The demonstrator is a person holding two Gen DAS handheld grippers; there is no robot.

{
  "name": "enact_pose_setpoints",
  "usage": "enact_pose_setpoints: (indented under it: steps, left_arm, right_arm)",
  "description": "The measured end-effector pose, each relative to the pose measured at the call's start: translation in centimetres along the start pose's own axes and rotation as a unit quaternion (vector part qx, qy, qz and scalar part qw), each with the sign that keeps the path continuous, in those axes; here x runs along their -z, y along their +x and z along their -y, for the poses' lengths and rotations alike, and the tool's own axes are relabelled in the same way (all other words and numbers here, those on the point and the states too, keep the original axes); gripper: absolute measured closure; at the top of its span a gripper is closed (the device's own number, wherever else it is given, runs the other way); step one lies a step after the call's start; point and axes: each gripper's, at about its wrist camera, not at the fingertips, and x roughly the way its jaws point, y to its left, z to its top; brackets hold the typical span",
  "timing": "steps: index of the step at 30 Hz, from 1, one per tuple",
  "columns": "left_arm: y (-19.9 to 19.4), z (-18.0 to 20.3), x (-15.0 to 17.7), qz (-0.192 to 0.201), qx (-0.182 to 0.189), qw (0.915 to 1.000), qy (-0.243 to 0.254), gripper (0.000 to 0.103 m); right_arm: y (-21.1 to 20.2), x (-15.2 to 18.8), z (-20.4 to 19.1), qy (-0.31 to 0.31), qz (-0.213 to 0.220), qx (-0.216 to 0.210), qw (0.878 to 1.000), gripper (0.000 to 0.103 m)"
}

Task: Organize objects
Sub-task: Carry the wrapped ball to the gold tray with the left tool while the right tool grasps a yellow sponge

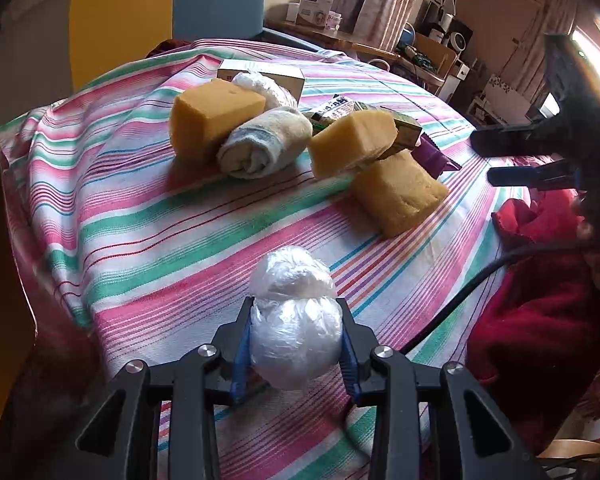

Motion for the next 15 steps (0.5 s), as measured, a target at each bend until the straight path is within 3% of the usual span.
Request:
enact_pose_setpoints:
  steps: [8, 10, 11, 12, 15]
  left_arm:
    - [0.0, -0.6, 0.0, 0.008, 0.019, 0.9995, -0.024, 0.067]
    - [-0.1, -0.7, 0.0, 0.01, 0.021, 0.9994, -0.027, 0.068]
    - [-0.2, -0.7, 0.1, 0.01, 0.021, 0.9994, -0.026, 0.068]
    - [-0.3, -0.6, 0.1, 0.011, 0.02, 0.9994, -0.026, 0.068]
    - [-1.0, -0.5, 0.1, 0.013, 0.024, 0.9991, -0.032, 0.068]
  right_arm:
    - [5.2, -1.0, -3.3, -0.088, -0.058, 0.047, 0.993, 0.003]
    - [6.9, -0.7, -3.5, -0.101, -0.074, 0.057, 0.99, 0.008]
    - [7.4, -0.5, -3.5, -0.107, -0.076, 0.064, 0.989, 0.018]
    - [8.2, -0.3, -3.6, -0.12, -0.077, 0.086, 0.986, 0.038]
    - [8.0, 0.1, -4.2, -0.151, -0.066, 0.096, 0.982, 0.039]
